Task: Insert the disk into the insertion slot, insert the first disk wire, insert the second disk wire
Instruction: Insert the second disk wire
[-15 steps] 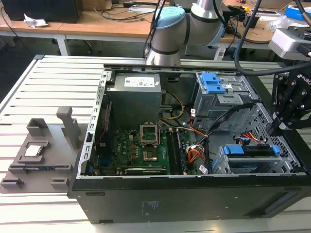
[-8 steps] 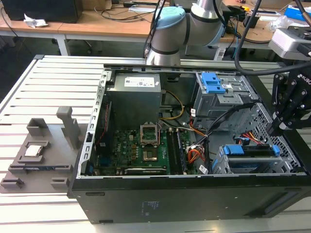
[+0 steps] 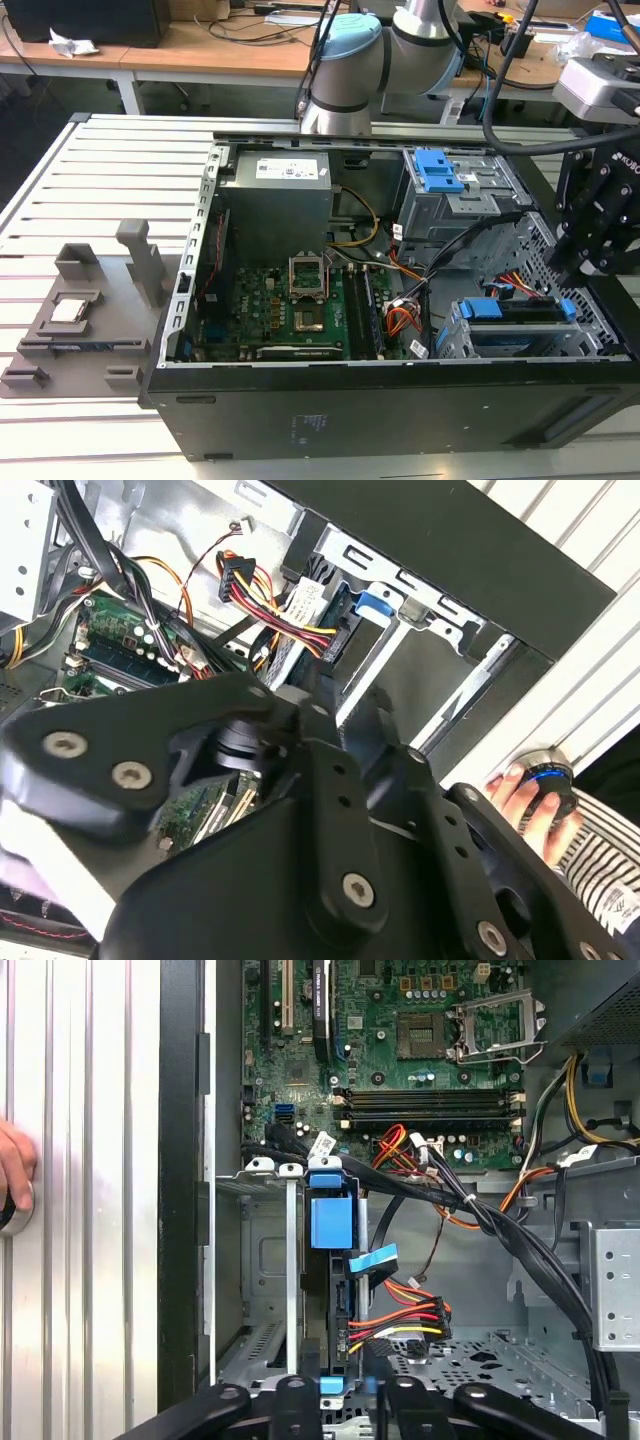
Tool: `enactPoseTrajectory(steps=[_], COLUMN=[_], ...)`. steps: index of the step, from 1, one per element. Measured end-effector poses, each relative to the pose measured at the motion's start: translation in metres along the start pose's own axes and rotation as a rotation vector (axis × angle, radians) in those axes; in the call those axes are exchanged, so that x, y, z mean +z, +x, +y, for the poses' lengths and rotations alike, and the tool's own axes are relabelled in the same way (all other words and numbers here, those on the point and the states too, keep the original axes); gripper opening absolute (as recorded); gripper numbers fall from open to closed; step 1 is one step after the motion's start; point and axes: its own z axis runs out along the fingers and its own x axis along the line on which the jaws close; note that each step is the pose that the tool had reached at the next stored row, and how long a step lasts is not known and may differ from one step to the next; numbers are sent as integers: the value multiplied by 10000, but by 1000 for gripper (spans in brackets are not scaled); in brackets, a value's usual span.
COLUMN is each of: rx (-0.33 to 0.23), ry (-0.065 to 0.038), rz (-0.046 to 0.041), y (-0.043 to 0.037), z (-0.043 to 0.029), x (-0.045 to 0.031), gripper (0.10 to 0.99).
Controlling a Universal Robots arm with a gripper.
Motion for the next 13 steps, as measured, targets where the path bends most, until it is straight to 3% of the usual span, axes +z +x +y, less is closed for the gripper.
enactPoseTrajectory(steps=[1, 2, 6, 9, 10, 13], rx=[0, 0, -5, -17, -85, -516], ry=[1, 0, 0, 2, 6, 35], rz=[0, 4, 1, 1, 3, 30], y=[0, -2, -45, -61, -65, -75], z=[0, 5, 65, 172, 284, 354], x=[0, 1, 80, 159, 242, 342], gripper=[298, 361, 361, 361, 361, 361])
